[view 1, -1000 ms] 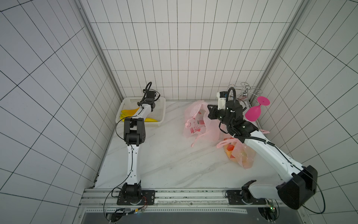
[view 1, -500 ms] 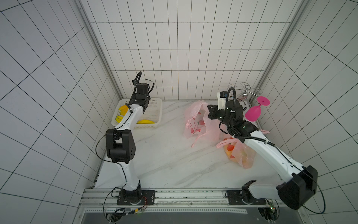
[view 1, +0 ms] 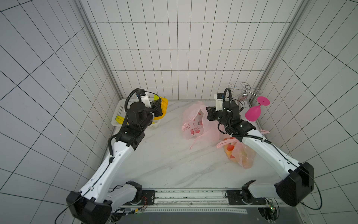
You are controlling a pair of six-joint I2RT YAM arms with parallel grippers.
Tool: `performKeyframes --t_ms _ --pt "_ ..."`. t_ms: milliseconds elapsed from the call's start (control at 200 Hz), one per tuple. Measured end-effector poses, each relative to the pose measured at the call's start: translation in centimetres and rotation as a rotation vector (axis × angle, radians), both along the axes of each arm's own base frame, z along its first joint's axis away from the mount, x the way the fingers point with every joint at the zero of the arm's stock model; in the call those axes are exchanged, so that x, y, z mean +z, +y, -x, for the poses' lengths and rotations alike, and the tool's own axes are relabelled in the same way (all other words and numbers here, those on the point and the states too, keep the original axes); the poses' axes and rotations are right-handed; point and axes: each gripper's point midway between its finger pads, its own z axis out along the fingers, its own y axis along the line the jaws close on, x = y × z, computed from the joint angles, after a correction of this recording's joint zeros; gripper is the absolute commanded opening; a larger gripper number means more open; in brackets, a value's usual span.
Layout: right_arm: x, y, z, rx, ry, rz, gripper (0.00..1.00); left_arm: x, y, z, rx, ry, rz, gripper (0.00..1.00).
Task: Place the banana into a plastic bag & tie a knot
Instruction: Place the banana into the plastic bag.
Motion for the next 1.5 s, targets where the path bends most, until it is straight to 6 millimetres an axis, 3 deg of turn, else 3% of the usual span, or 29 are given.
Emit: performKeyframes --t_ms 140,270,385,515,710,964,1164,1294,1499 --pt "-1.5 0.5 -0.2 0.011 0.034 0.024 0.00 3.1 -4.7 6.5 -0.248 -0.089 0.037 0.00" --pt "-1.6 0.6 -0.2 0.013 0.045 0.030 0.00 4.5 -6.7 10.5 -0.407 -0.138 0.079 0.00" --pt "0.2 1.0 -0.5 0.019 0.021 0.016 0.00 3.9 -8.9 12.9 -0.540 -0.148 0.113 0.00" --pt "2.6 1.4 -0.6 0.029 -0.019 -0.006 0.00 1.4 -12.2 14.5 -0.692 -0.117 0.127 0.00" --pt "3.0 1.6 -0.4 0.038 -0.022 -0.002 0.00 -2.0 -14.7 14.7 -0.805 -0.069 0.166 0.00" --pt "2.8 1.7 -0.2 0.050 -0.017 0.003 0.00 -1.3 -14.6 14.2 -0.789 -0.140 0.155 0.00" --pt "3.0 1.8 0.2 0.065 -0.015 -0.001 0.00 -1.9 -12.9 11.0 -0.679 -0.170 0.136 0.00" --pt "3.4 2.0 0.6 0.081 -0.019 -0.010 0.00 -3.6 -11.9 8.5 -0.631 -0.157 0.152 0.00" --pt "3.6 2.7 1.2 0.122 -0.013 -0.030 0.00 -5.8 -12.3 6.3 -0.629 -0.118 0.170 0.00"
